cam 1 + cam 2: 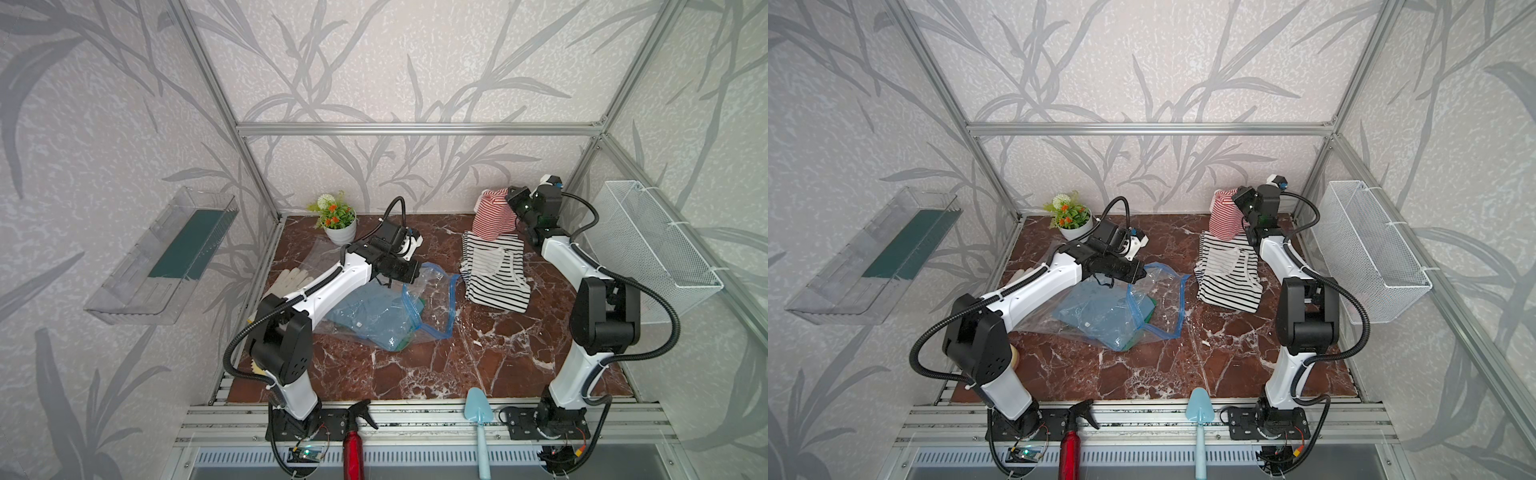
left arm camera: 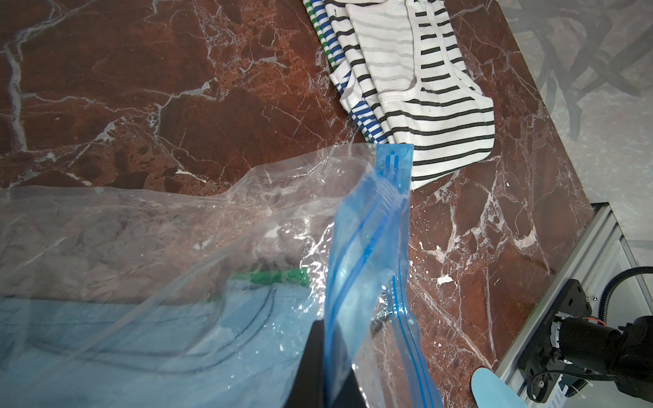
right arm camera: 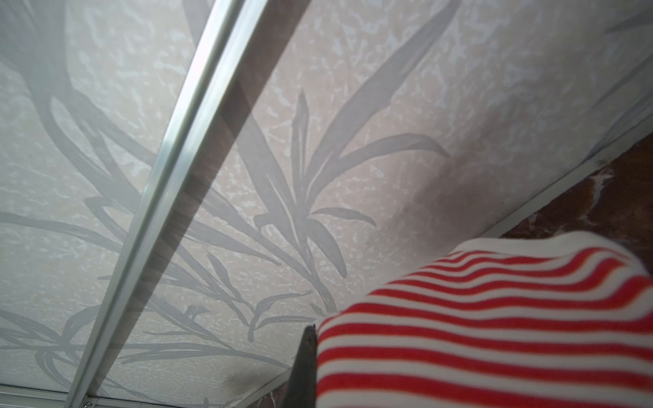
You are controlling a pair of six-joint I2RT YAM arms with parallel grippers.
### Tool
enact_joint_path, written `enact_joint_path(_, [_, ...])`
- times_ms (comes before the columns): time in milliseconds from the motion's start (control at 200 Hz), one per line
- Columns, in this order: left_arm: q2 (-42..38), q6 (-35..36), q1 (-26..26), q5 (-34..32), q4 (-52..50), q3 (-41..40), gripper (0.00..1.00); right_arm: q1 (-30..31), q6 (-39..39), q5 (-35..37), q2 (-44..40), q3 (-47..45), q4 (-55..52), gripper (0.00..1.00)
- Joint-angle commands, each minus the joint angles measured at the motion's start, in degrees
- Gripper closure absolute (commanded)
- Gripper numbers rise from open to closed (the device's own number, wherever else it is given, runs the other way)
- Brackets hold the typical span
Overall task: Take the tank top out of the vacuum bag
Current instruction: Place the tank top on the tank top.
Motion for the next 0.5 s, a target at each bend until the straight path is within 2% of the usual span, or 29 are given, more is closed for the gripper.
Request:
enact_joint_path(0, [-0.05, 0.02, 0.3, 0.72, -0.77, 1.39, 1.0, -0.12, 1.32, 0.25, -3.55, -3.88, 4.18, 1.0])
enact_joint_path(495, [-1.72, -0.72, 0.33, 1.45, -0.25, 0.76, 1.0, 0.01, 4.04, 0.11, -12.77, -17.79, 4.94, 1.0])
